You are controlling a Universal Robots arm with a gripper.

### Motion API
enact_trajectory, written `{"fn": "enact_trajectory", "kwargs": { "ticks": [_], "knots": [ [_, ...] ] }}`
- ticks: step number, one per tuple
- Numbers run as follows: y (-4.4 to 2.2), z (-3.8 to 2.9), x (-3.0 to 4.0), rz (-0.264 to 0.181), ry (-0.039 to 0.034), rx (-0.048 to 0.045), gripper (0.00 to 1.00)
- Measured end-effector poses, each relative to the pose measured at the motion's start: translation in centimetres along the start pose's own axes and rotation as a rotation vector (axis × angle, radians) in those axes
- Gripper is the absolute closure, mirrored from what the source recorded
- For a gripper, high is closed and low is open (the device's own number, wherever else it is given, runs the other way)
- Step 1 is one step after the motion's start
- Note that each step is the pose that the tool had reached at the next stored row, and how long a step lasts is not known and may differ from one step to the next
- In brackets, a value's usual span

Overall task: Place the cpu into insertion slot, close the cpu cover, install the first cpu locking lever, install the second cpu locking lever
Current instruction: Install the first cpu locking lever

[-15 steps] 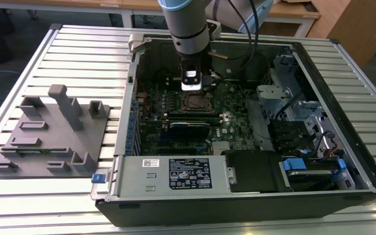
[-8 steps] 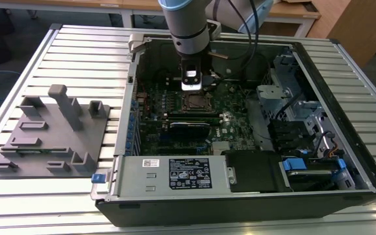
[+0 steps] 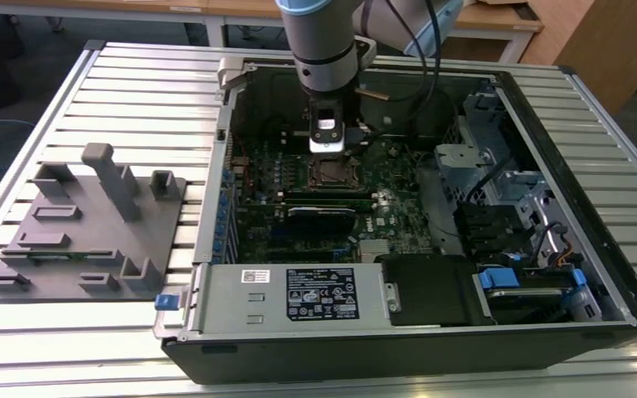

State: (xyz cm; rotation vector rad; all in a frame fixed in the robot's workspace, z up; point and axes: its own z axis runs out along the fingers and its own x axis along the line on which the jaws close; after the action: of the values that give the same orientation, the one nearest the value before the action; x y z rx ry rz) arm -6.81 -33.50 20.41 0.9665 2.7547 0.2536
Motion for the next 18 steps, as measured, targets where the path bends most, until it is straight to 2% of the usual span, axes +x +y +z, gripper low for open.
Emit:
{"fn": "enact_trajectory", "kwargs": {
  "ticks": [2, 7, 8, 11, 12, 18],
  "knots": [
    [0.02, 0.01, 0.01, -0.003, 0.0048, 0.004, 0.9],
    [0.02, 0.01, 0.01, -0.004, 0.0055, 0.0052, 0.9],
    [0.03, 0.04, 0.02, -0.005, 0.0058, 0.0092, 0.9],
    [0.01, 0.09, 0.02, -0.007, 0.0166, 0.0397, 0.9],
    [0.0, 0.09, 0.02, -0.007, 0.0175, 0.0423, 0.9],
    [0.01, 0.05, 0.01, -0.008, 0.0172, 0.0433, 0.9]
  ]
}}
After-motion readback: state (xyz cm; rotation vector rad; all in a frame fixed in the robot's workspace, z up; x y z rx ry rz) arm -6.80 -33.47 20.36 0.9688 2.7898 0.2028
